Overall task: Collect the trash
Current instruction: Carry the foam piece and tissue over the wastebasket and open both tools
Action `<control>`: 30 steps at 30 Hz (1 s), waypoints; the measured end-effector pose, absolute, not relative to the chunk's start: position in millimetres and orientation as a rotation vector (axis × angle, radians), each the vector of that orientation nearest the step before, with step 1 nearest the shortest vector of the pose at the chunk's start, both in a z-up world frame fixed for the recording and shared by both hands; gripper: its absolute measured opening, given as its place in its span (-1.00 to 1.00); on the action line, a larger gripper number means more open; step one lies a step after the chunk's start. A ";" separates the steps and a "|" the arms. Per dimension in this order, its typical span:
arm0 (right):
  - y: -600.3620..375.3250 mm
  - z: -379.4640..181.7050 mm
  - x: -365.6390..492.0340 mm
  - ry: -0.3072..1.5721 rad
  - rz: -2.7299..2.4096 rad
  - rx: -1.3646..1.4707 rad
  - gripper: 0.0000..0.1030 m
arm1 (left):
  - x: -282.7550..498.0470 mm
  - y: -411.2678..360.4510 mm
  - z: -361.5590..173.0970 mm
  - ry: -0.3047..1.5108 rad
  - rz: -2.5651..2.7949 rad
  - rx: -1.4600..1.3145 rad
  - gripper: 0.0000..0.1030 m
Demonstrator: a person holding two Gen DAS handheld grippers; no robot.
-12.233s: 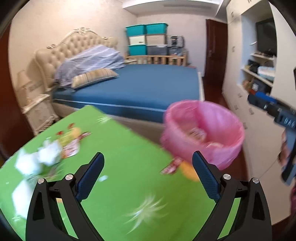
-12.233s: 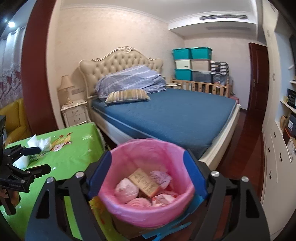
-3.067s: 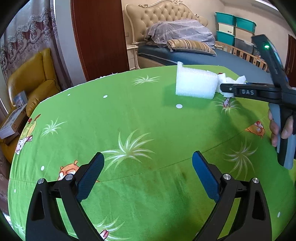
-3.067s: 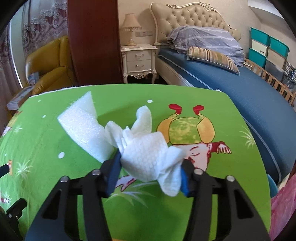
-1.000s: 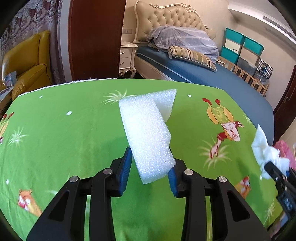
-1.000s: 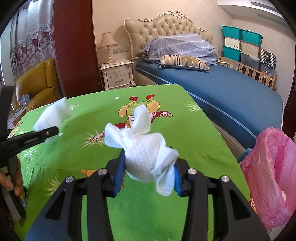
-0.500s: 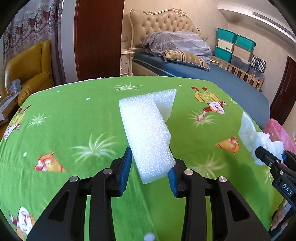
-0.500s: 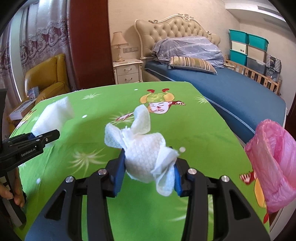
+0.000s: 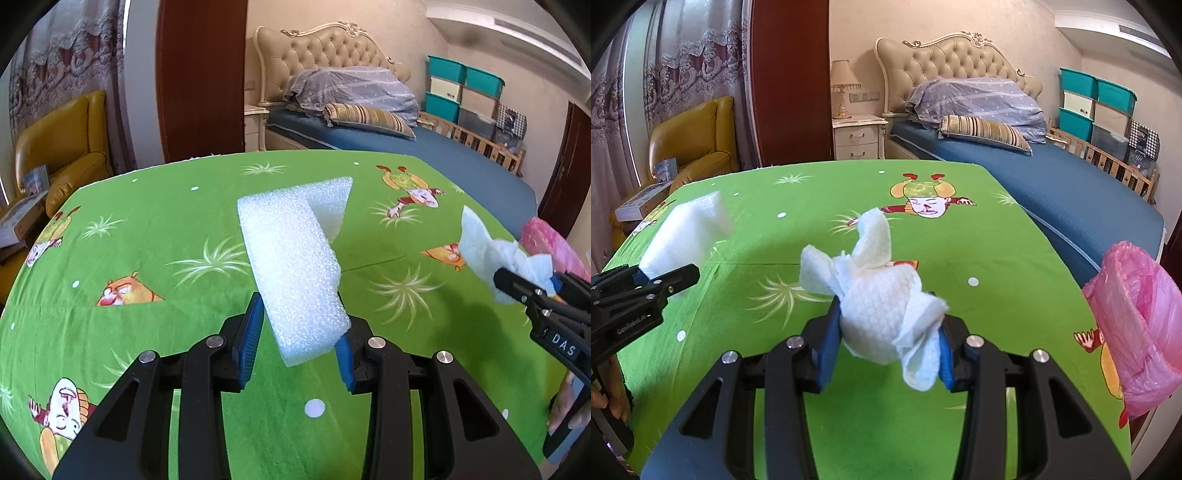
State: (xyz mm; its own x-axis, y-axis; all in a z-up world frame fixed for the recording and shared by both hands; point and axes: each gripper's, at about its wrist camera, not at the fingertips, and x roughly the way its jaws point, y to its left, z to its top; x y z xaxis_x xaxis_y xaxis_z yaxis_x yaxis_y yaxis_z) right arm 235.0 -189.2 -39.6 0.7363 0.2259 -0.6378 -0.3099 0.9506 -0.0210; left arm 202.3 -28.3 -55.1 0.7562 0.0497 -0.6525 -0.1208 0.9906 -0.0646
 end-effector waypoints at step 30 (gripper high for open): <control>-241.1 -6.1 153.8 0.535 0.247 -0.146 -0.18 | 152.7 -83.1 -22.3 0.557 0.017 -0.002 -0.34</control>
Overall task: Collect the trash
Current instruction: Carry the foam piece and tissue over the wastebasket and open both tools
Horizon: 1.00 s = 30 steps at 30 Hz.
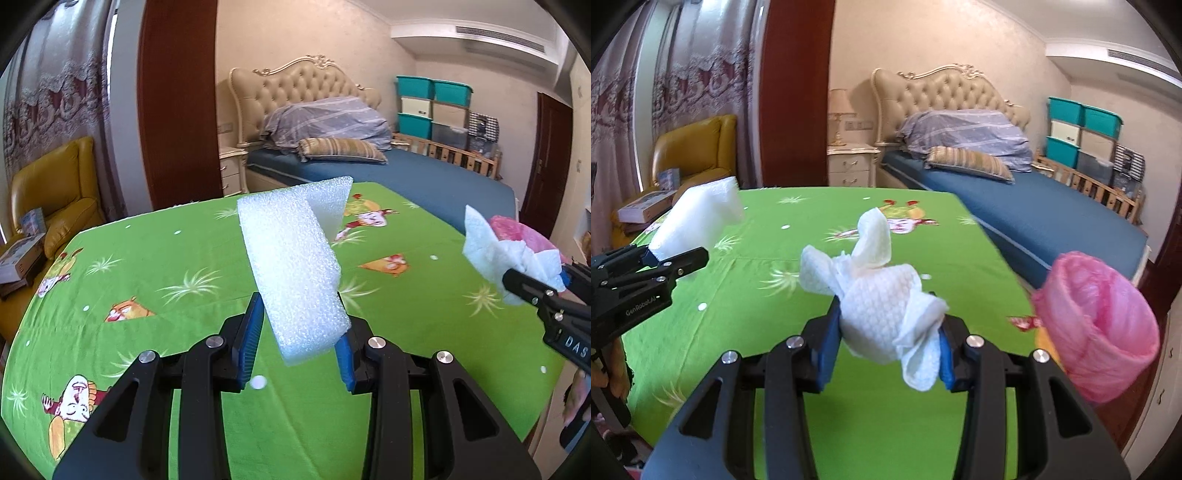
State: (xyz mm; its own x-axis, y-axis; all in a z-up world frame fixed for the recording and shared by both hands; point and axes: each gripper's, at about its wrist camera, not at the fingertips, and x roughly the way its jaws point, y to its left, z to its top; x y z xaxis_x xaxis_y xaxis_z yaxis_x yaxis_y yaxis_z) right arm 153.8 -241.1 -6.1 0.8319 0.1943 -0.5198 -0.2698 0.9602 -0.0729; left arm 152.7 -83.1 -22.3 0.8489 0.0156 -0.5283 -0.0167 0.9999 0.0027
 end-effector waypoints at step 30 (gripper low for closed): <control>-436.5 30.0 120.2 0.416 -0.095 -0.016 -0.16 | 189.6 -248.8 2.5 0.607 -0.404 0.119 -0.34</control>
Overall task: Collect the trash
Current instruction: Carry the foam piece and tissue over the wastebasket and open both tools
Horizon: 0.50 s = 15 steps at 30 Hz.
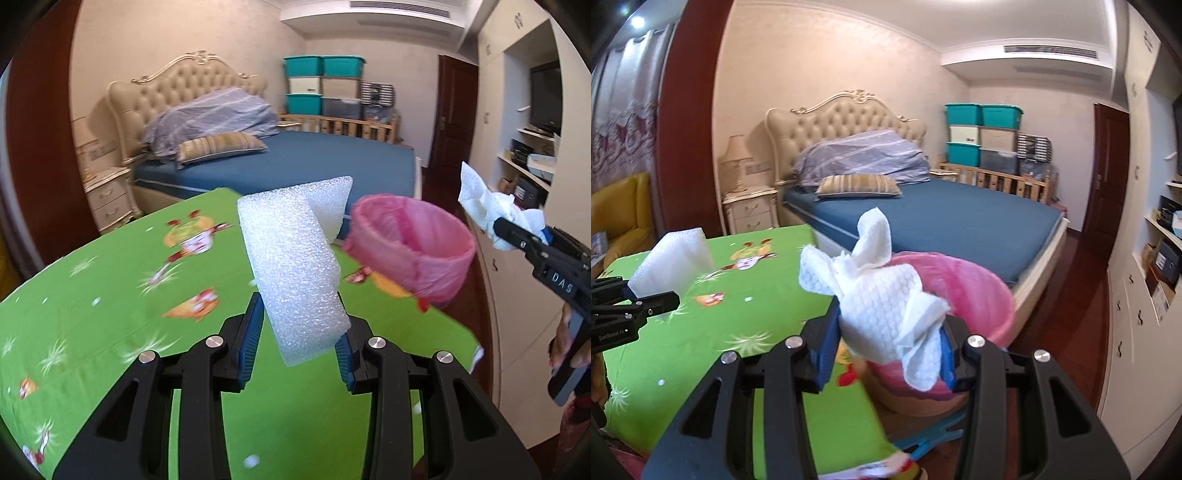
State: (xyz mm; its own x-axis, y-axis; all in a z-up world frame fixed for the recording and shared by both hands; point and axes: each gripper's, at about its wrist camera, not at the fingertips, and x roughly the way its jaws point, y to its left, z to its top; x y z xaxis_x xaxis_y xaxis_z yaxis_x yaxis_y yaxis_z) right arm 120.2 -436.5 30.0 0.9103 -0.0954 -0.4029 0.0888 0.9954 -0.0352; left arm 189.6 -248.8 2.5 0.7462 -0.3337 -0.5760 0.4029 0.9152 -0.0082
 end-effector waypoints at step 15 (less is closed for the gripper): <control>-520.9 28.5 166.2 0.421 -0.159 0.046 -0.14 | 266.2 -387.7 21.5 0.643 -0.630 0.151 -0.33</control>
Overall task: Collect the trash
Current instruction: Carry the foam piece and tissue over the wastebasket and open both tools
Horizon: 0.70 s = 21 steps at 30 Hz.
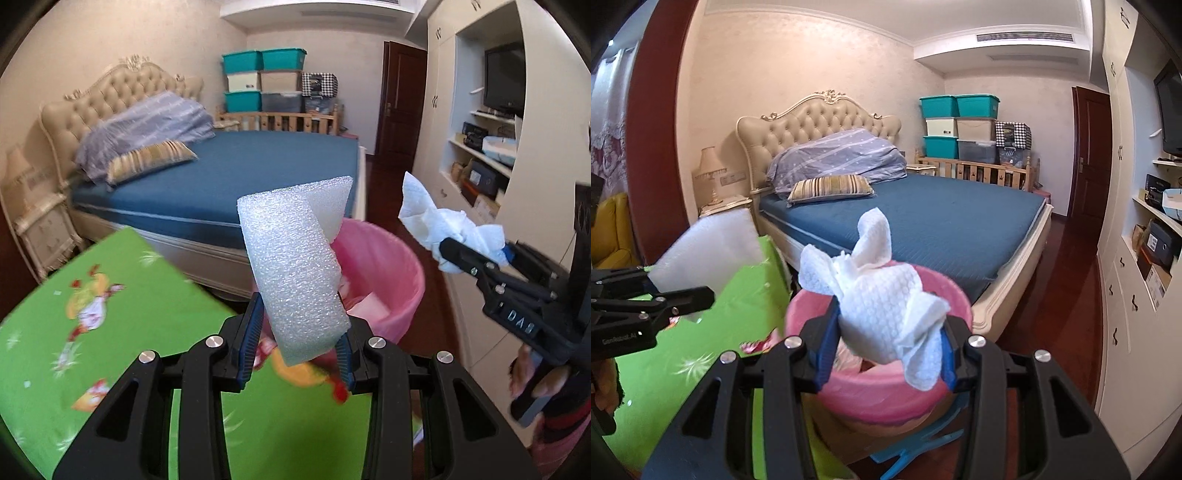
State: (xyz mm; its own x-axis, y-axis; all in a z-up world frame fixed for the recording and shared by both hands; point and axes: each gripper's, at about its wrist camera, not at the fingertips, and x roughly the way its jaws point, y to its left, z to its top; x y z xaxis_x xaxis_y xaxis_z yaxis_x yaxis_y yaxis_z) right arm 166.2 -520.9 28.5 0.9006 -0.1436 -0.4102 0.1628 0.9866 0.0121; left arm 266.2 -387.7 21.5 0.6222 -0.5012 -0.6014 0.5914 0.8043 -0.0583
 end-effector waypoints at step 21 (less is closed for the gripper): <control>-560.0 21.0 222.0 0.443 -0.110 0.041 0.14 | 358.2 -458.4 10.9 0.712 -0.676 0.057 -0.09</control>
